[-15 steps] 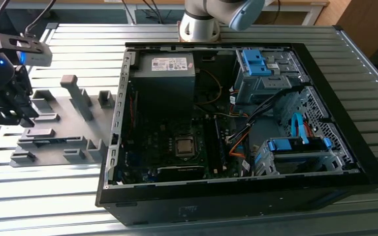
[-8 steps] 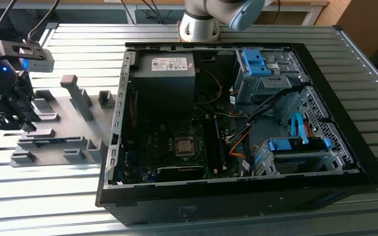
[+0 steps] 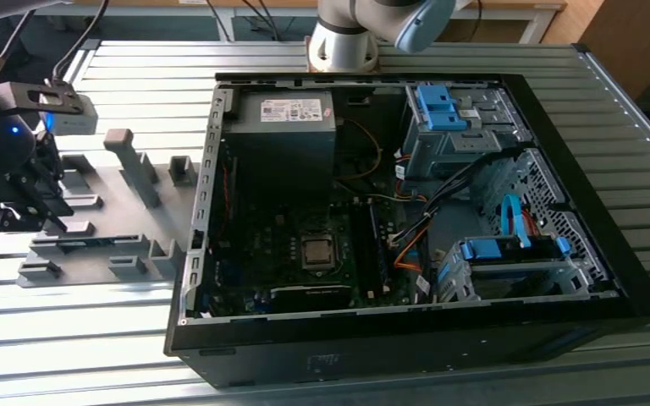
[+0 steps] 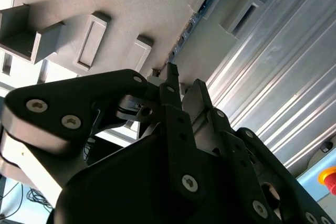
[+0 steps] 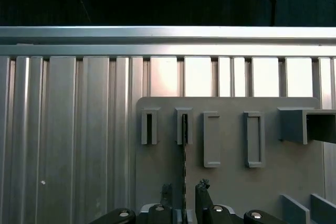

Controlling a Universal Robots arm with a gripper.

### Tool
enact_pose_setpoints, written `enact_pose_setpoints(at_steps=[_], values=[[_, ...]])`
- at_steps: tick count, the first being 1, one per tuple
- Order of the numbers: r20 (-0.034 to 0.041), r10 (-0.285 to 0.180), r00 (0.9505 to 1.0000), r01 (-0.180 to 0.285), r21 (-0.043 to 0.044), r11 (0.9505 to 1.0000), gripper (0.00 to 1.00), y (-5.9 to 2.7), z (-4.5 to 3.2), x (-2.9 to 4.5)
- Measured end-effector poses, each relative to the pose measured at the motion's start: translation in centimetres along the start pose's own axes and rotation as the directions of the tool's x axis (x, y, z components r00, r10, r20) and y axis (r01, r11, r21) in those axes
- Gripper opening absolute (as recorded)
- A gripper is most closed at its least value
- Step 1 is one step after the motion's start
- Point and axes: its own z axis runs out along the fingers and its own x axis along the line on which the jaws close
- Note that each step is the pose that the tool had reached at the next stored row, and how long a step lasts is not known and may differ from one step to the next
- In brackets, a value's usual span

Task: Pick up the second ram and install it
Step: 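Pick up the second ram and move it above second insertion slot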

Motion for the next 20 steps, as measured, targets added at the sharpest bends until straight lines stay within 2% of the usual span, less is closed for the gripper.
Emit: enact_pose_setpoints(at_steps=[9, 20], values=[[-0.0022, 0.0, 1.0, 0.0, 0.004, 1.0, 0.31, -0.02, 0.3, 0.01], [-0.0054, 0.0, 1.0, 0.0, 0.0099, 1.0, 0.31, -0.06, 2.19, 0.04]])
